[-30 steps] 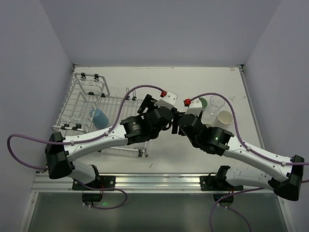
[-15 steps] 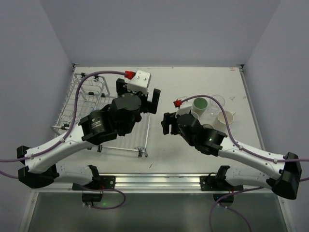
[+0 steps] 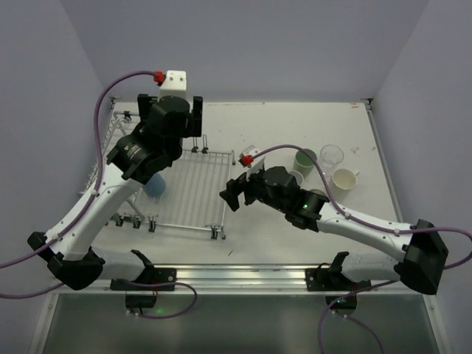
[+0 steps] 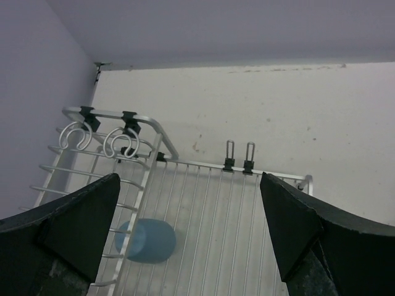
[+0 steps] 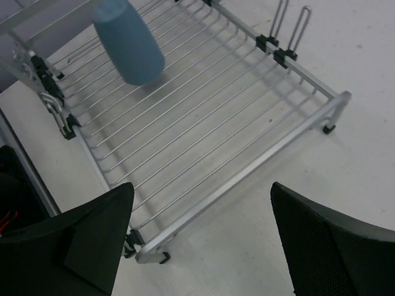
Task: Unload the cups from the dish rack
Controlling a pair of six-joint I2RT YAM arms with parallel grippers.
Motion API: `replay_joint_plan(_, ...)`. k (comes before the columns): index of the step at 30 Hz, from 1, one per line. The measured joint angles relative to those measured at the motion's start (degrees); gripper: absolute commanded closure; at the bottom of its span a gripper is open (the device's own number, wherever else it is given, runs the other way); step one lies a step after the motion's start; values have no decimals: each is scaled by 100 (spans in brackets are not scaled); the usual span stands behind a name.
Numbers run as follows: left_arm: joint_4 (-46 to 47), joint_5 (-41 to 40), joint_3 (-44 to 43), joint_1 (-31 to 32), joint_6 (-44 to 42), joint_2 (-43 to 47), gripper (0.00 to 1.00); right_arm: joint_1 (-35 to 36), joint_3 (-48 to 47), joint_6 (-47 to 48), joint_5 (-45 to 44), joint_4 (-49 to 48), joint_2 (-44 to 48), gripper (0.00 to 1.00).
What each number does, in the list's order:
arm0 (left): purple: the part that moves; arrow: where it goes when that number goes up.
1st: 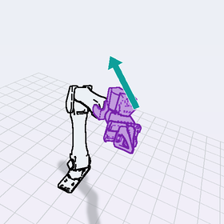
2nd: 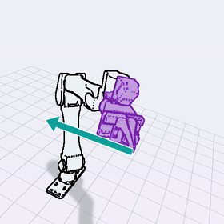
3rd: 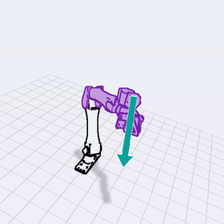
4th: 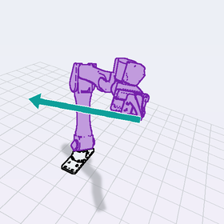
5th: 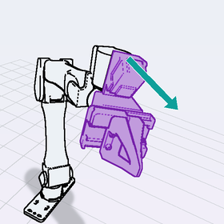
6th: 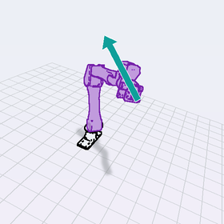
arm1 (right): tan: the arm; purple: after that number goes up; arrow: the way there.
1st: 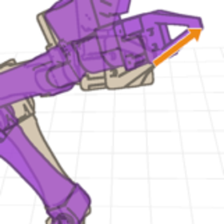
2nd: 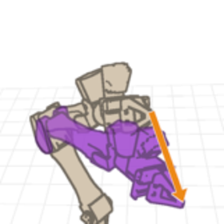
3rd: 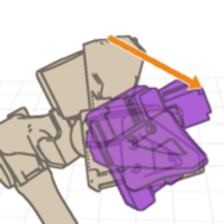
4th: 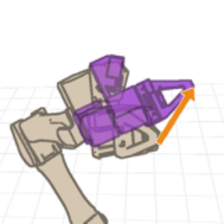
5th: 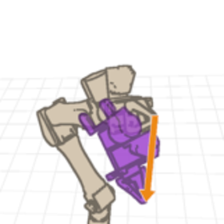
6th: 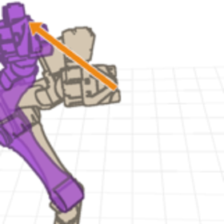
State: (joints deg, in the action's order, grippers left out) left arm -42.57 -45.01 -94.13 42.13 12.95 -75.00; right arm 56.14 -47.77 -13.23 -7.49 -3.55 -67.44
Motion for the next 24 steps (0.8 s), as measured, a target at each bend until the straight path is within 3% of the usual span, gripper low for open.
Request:
replay_joint_plan(3,-94,177,-35,-511,0,-72,0,2,-264,282,553,-369,-647,1)
replay_joint_plan(10,-76,841,284,-1532,103,28,0,149,-1816,1025,1196,-857,-2448,1)
replay_joint_plan(15,-26,1246,887,-1700,205,433,0,210,-3008,1523,1471,-964,-3595,1)
replay_joint_plan(24,168,1255,994,-1965,251,758,0,199,-4207,2046,1790,-957,-4813,1)
